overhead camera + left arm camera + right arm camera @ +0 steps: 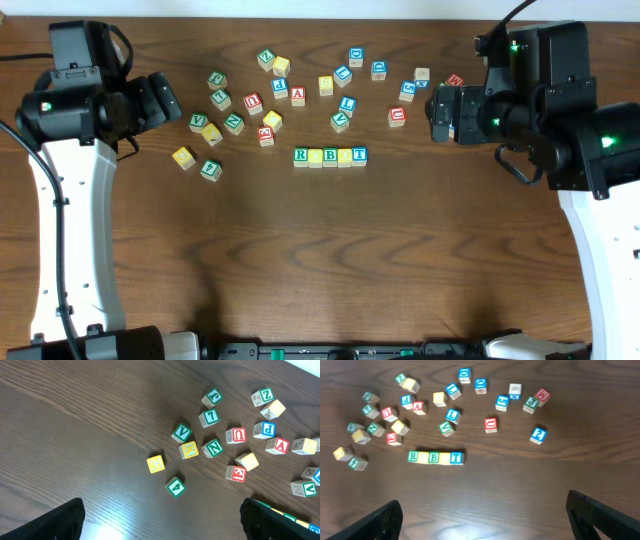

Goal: Spell out ROBOT

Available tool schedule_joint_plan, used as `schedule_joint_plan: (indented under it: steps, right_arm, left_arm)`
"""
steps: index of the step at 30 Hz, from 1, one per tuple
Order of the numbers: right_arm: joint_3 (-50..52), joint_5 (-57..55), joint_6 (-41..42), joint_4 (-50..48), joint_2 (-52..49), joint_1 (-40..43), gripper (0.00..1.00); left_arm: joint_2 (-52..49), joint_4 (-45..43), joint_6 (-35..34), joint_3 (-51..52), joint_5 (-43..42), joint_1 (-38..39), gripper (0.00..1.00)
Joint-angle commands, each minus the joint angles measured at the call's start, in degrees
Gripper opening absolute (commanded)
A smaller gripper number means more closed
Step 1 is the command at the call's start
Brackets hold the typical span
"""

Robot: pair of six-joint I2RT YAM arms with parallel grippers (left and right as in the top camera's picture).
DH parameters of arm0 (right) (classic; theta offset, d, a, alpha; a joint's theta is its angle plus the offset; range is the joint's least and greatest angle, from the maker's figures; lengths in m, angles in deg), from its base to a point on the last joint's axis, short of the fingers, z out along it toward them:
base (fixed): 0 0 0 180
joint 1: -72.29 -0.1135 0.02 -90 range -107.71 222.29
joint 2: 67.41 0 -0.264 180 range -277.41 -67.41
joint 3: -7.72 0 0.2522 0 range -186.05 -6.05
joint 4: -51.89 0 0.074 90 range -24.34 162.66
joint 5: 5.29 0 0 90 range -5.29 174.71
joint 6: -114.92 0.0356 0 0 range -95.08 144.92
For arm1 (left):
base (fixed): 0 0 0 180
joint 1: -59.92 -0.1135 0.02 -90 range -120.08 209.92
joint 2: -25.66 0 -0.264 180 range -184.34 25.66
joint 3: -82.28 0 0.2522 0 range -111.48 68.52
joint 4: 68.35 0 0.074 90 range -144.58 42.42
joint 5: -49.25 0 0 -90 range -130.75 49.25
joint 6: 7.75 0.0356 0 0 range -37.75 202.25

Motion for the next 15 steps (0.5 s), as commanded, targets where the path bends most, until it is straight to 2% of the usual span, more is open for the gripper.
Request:
schedule_joint_plan:
  steps: [1, 8, 15]
  right_arm:
    - [-0.2, -3.1, -0.8, -0.1, 0.6, 0.4, 0.99]
    - [-0.2, -4.9, -0.9, -2.1, 2.7, 0.4, 0.99]
    - [1.4, -5.2, -7.0, -9.0, 5.4, 0.7, 0.99]
  left_arm:
    - [0.7, 0.2, 0.3, -1.4, -0.3, -0.2, 0.98]
    - [0.7, 0.2, 0.3, -1.4, -0.3, -0.2, 0.98]
    - [0.7, 0.2, 0.3, -1.4, -0.3, -0.2, 0.98]
